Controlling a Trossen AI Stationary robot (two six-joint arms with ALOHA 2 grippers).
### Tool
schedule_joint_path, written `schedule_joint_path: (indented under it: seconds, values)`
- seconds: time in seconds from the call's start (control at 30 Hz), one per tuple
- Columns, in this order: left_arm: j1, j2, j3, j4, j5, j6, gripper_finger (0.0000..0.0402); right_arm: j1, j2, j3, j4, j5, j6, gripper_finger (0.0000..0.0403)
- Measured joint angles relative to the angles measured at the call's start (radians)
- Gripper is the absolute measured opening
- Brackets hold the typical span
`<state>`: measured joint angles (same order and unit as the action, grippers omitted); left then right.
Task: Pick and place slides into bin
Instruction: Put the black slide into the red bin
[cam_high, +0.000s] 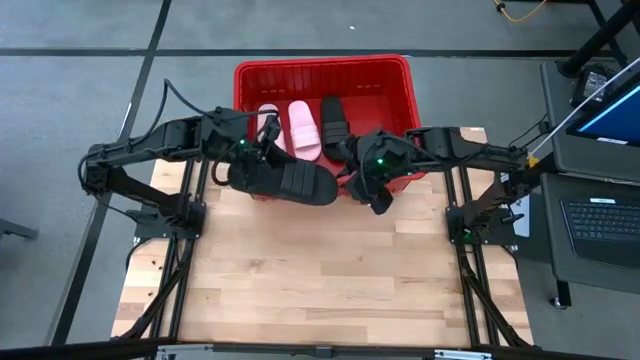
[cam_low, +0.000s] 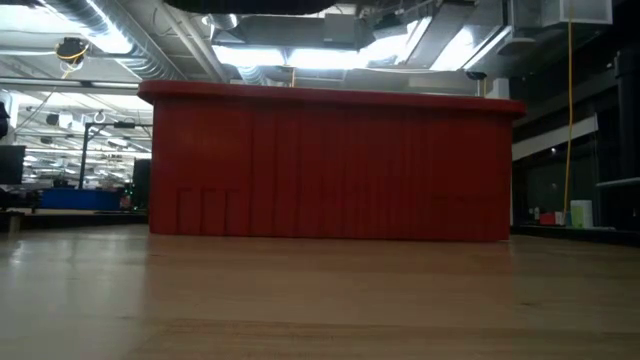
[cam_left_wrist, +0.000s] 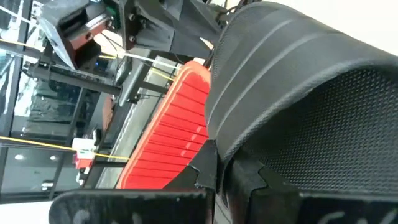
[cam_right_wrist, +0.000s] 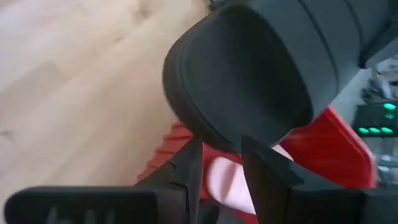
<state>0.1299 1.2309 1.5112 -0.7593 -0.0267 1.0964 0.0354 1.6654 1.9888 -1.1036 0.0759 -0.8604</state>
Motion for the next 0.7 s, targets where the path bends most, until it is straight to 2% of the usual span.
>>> schedule_joint_path:
  seconds: [0.2, 0.3, 0.5, 0.7]
  values:
    - [0.022, 0.000, 0.000, 0.000, 0.019, 0.009, 0.0005, 0.035, 0.014, 0.000, 0.009, 0.029, -0.006, 0.0120]
    - [0.034, 0.000, 0.000, 0.000, 0.053, 0.010, 0.0005, 0.043, 0.016, 0.000, 0.015, 0.028, -0.009, 0.0136]
    - [0.043, 0.000, 0.000, -0.003, 0.055, 0.026, 0.0006, 0.043, 0.015, 0.000, 0.015, 0.029, -0.008, 0.0169]
    - [0.043, 0.000, 0.000, -0.001, 0.074, 0.041, 0.0006, 0.043, 0.037, 0.000, 0.016, 0.029, -0.010, 0.0176]
